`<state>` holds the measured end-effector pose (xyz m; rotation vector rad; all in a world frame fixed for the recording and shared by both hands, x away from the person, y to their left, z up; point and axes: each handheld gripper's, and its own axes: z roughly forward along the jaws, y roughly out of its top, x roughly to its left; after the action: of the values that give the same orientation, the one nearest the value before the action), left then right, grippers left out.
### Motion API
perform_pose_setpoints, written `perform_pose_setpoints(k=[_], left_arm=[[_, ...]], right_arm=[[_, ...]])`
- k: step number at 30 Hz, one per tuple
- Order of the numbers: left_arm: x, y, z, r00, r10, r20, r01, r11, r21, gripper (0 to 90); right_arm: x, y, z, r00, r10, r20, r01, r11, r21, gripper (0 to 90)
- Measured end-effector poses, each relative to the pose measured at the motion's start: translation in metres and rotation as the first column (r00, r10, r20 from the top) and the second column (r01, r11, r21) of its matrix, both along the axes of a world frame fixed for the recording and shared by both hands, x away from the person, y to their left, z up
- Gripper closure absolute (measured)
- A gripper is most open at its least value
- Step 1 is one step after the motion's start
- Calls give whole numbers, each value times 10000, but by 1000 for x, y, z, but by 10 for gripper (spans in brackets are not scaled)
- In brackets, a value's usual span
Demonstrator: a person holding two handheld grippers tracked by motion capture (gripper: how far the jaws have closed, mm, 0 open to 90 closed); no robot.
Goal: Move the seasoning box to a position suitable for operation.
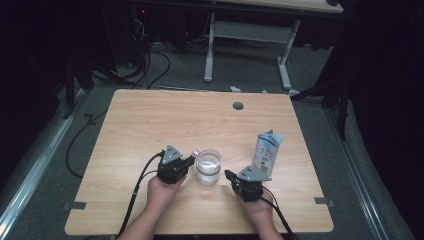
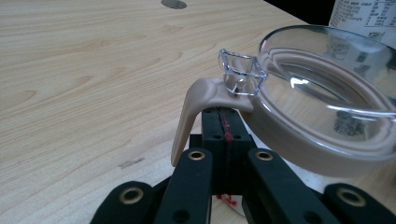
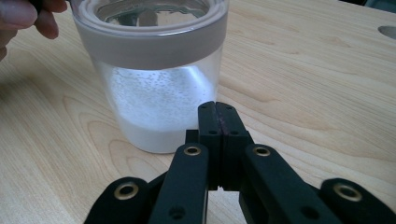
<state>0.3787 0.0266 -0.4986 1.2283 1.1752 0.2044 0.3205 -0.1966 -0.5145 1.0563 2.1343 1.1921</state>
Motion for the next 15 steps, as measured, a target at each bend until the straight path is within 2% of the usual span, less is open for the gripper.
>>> perform_pose_setpoints(k=[5,9,15], left_arm=[[7,-2,0,10000,-84,-17,84,9998,181,900],[11,-4,-2,9999,-94,-85,95,9999,87,900],[14,-6,-3,9998,-206,-43,206,9996,167,900]], right_arm=[[1,-1,-1,10000,-12,7,11,10000,23,898],[1,-2,-1,10000,-30,-32,30,10000,17,898],[1,-2,-1,10000,-52,-61,52,10000,26,898]])
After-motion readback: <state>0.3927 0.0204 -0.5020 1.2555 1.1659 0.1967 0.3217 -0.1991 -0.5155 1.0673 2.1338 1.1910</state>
